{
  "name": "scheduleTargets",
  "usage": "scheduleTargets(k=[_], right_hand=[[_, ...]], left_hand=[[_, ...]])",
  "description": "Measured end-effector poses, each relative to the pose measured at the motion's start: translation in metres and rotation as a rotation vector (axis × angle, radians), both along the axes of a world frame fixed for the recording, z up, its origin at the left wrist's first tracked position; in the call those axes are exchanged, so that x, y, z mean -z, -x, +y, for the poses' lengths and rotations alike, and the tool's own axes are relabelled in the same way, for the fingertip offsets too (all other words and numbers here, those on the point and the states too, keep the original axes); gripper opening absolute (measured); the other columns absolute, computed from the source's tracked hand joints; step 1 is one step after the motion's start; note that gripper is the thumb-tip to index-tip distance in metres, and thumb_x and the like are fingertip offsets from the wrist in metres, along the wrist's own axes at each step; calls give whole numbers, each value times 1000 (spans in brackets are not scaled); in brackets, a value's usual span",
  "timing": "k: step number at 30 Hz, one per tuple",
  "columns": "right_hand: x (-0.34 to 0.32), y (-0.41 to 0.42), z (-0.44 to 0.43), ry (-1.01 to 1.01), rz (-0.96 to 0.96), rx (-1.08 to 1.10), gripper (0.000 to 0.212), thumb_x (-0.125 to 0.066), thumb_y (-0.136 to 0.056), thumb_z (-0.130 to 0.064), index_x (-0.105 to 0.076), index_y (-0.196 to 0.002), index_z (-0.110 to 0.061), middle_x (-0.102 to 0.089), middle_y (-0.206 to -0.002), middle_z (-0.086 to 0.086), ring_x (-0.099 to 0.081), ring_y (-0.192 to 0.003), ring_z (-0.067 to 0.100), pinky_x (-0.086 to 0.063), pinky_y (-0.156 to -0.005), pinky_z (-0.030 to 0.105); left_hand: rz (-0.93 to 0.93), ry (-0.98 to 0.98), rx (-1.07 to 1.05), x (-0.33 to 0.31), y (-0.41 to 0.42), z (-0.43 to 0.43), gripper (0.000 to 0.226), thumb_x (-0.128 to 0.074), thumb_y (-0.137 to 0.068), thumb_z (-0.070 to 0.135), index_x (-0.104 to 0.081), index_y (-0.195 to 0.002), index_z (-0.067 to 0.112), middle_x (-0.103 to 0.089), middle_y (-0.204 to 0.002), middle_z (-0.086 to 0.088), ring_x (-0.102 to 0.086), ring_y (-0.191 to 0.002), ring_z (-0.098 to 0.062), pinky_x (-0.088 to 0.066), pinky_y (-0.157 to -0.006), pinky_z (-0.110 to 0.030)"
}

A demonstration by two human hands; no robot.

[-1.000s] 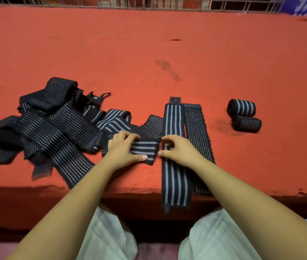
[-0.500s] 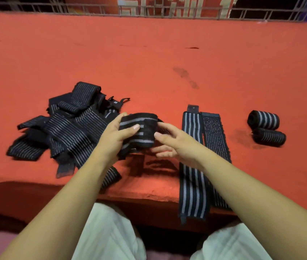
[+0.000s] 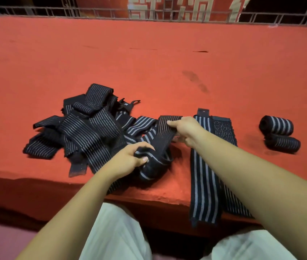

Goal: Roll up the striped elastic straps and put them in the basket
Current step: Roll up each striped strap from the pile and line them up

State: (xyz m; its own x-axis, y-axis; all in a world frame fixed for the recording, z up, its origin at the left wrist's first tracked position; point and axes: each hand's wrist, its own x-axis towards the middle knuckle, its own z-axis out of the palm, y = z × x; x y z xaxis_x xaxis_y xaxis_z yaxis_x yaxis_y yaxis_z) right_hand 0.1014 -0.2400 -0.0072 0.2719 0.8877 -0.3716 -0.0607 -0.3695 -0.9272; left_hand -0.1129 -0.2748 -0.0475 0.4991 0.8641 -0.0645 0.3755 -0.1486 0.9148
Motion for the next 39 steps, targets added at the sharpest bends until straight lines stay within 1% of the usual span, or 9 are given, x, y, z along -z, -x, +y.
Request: scheduleTargets(k=[4,8,14,20,26,29,33,35,39], right_hand=[[-26,-7,20,-187,19,31,10,-62,-97,-9,-57,-106,-11,-69,-95,9,-69,-78,22,-58,-56,33],[-45,-23,29,-331,197,200,8,-61,-97,-5,-60,-95,-12,-70,-96,5,-69,-88,22,-59,-76,44],[-39,-70,17,-331,324,458,6,-59,-97,-3,-57,-100,-6,-68,-100,10,-69,-82,22,-61,-77,45],[-41,-108,-5,-340,145,593,6,-62,-96,-9,-56,-97,-10,-67,-102,11,-69,-84,25,-60,-73,47],[-44,-105,-32,-208,-94,132,12,-72,-89,-9,-64,-98,-10,-71,-86,6,-68,-61,12,-58,-56,30],[-56,-102,-40,-216,12,16,15,-74,-87,-8,-64,-98,-8,-73,-86,8,-68,-61,12,-59,-57,30],[-75,-94,-49,-254,192,-158,25,-74,-85,-10,-64,-109,-7,-72,-91,9,-68,-79,20,-60,-80,43],[-85,-91,-55,-288,231,-207,22,-72,-86,-10,-64,-106,-7,-70,-91,10,-65,-85,22,-56,-90,47],[-101,-101,-64,-360,281,-79,12,-68,-90,-7,-62,-100,-8,-68,-85,8,-65,-71,18,-60,-68,34]], left_hand=[[46,-174,-224,15,4,10,47,-54,-92,-6,-60,-96,41,-67,-101,8,-61,-96,-7,-42,-89,-21],[86,-293,-379,5,-4,21,38,-49,-96,1,-55,-102,38,-63,-89,5,-56,-77,-2,-39,-68,-12],[379,-671,-180,5,-4,15,55,-45,-70,-7,-67,-111,21,-68,-95,-5,-59,-94,-30,-46,-89,-41],[687,-633,-308,27,10,28,55,-51,-75,-5,-61,-121,22,-71,-103,-10,-58,-98,-34,-44,-88,-43],[924,-511,-232,-1,-10,51,54,-55,-86,9,-50,-137,26,-60,-127,-8,-53,-120,-31,-36,-97,-43],[628,-635,-124,-32,-40,43,56,-69,-85,19,-54,-138,23,-56,-133,0,-48,-129,-21,-33,-105,-39],[-103,-204,65,-55,-92,8,80,-79,-77,49,-46,-144,20,-52,-142,11,-47,-132,0,-35,-111,-24],[-230,-50,132,-51,-111,1,70,-80,-81,43,-49,-139,19,-62,-133,12,-56,-123,1,-43,-104,-24],[-272,0,153,-36,-124,-5,20,-67,-95,14,-68,-109,1,-74,-97,-6,-65,-88,-16,-50,-84,-37]])
